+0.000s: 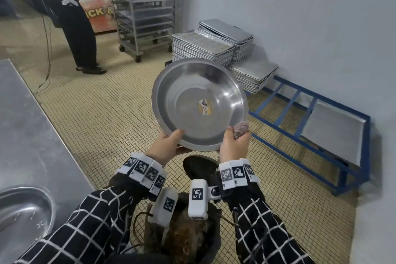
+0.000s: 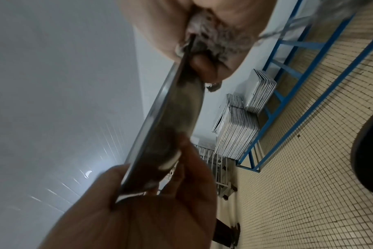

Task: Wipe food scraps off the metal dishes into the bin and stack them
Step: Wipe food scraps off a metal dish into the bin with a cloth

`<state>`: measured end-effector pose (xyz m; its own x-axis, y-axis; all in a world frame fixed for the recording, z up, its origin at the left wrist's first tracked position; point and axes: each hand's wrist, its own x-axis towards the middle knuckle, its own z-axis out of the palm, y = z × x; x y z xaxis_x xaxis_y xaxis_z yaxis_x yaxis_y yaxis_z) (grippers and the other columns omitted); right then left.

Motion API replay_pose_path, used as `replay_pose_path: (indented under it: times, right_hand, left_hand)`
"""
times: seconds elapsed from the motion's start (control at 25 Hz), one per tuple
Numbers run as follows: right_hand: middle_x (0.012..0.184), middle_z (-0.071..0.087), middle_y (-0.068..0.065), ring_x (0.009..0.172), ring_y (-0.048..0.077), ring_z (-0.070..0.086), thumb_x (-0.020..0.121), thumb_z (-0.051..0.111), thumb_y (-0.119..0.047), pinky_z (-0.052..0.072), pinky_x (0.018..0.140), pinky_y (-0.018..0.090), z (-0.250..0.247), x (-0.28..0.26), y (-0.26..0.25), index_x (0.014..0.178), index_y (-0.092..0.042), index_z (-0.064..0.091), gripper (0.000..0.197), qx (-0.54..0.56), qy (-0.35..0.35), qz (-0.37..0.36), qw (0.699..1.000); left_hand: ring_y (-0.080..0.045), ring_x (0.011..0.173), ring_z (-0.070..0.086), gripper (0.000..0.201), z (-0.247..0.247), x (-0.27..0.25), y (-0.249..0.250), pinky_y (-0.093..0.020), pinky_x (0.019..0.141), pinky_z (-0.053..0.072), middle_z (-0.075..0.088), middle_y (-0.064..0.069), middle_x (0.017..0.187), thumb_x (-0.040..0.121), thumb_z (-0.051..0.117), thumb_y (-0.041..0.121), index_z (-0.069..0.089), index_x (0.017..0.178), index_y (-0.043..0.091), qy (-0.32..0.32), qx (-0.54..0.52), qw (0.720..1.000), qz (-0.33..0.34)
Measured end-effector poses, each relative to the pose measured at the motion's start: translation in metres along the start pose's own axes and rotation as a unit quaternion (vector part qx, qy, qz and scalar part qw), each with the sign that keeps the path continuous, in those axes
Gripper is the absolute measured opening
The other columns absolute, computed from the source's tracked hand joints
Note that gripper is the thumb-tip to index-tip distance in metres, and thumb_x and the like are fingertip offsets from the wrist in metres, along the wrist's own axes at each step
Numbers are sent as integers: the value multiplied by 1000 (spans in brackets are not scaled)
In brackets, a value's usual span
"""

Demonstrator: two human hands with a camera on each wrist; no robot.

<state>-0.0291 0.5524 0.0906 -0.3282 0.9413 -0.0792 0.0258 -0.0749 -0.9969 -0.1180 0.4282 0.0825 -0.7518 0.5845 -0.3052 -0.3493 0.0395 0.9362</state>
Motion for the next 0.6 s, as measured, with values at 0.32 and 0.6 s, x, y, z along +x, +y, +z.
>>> replay_pose_path:
  times: [0.32,0.6]
  right_hand:
    - [98,61,-2,90,14,60,92,55,-22,50,77,31,-26,26,-10,107,-21,54,15,-143,-151,-36,978]
    - [93,60,6,78,16,56,92,55,-23,43,61,27,-26,14,-1,104,-12,54,16,-129,-128,10,983]
  left_hand:
    - [-25,74,66,47,-67,1,16,-37,69,57,67,-8,86,77,66,46,65,106,9,-65,-129,987,65]
    - [-22,62,62,27,-61,-1,-1,-36,65,52,65,-8,71,94,44,21,58,103,1,52,-95,994,12]
